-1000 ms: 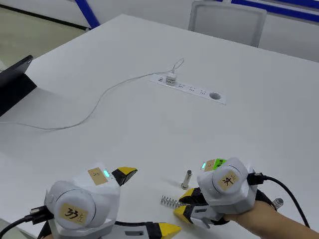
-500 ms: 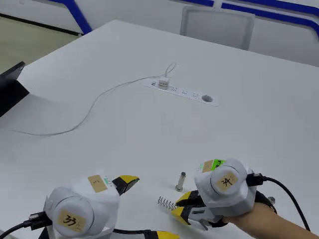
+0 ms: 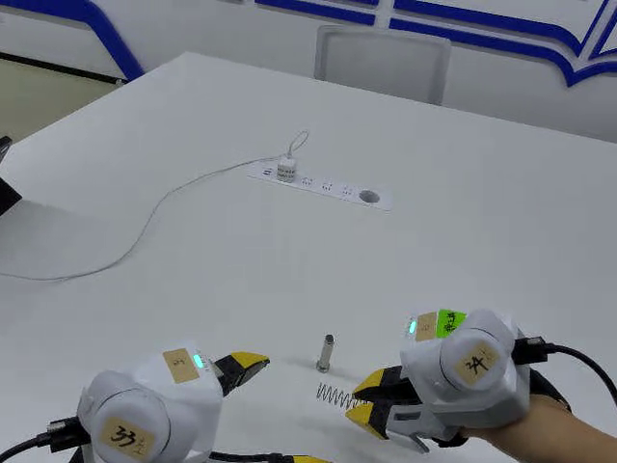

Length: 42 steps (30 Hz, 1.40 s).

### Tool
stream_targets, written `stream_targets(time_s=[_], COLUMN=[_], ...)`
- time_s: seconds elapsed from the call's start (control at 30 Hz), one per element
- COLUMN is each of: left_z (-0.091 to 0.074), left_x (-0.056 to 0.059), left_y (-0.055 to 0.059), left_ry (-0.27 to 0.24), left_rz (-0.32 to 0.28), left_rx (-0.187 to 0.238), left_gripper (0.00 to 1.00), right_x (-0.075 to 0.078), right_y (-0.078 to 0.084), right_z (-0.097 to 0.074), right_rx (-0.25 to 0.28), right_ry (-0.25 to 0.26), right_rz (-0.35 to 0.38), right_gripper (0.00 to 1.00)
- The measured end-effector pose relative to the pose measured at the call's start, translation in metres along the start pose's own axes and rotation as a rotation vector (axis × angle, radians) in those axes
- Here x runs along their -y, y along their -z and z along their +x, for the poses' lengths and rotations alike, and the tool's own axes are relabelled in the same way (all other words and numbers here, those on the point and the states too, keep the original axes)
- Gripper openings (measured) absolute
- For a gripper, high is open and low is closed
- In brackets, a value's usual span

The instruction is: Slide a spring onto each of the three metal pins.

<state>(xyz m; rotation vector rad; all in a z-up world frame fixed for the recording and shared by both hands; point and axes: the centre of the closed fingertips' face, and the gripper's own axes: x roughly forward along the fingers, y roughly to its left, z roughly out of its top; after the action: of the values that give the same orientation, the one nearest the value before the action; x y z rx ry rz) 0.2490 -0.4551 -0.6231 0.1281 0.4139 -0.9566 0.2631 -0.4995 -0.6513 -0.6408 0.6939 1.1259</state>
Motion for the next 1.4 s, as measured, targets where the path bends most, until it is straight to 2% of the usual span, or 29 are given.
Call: stream_targets(time_s=[0.1, 0.27, 0.33, 0.43, 0.57, 0.63, 0.7, 0.93, 1.13, 1.23, 1.4], left_z=[0.004, 0.010, 0.012, 0.015, 0.016, 0.017, 0.018, 0.019, 0.020, 0.022, 0.024], left_x=[0.000, 0.012, 0.014, 0.019, 0.027, 0.032, 0.033, 0.038, 0.048, 0.054, 0.065], left_y=[-0.005, -0.015, -0.020, -0.024, -0.031, -0.038, -0.042, -0.059, -0.062, -0.059, -0.053], left_ry=[-0.014, 0.030, 0.030, 0.050, 0.084, 0.105, 0.106, 0.134, 0.178, 0.200, 0.236], left_rz=[0.024, 0.052, 0.081, 0.090, 0.109, 0.141, 0.155, 0.192, 0.232, 0.256, 0.362], left_rx=[0.007, 0.020, 0.022, 0.026, 0.035, 0.053, 0.061, 0.081, 0.078, 0.065, 0.036], left_gripper=[0.74, 0.72, 0.72, 0.71, 0.65, 0.60, 0.56, 0.53, 0.44, 0.41, 0.38], right_x=[-0.005, -0.011, -0.011, -0.009, -0.007, -0.007, -0.008, -0.014, -0.019, -0.022, -0.022], right_y=[-0.001, -0.006, -0.006, -0.005, -0.005, -0.005, -0.005, -0.008, -0.009, -0.011, -0.016], right_z=[-0.012, -0.030, -0.035, -0.042, -0.050, -0.055, -0.059, -0.069, -0.074, -0.076, -0.080], right_rx=[0.010, 0.030, 0.021, 0.018, 0.021, 0.020, 0.019, 0.025, 0.030, 0.037, 0.047], right_ry=[0.001, 0.016, 0.023, 0.041, 0.060, 0.065, 0.069, 0.075, 0.073, 0.067, 0.070], right_rz=[-0.025, -0.073, -0.098, -0.105, -0.108, -0.124, -0.135, -0.169, -0.184, -0.198, -0.222], right_gripper=[0.11, 0.11, 0.11, 0.11, 0.11, 0.11, 0.11, 0.11, 0.11, 0.11, 0.11])
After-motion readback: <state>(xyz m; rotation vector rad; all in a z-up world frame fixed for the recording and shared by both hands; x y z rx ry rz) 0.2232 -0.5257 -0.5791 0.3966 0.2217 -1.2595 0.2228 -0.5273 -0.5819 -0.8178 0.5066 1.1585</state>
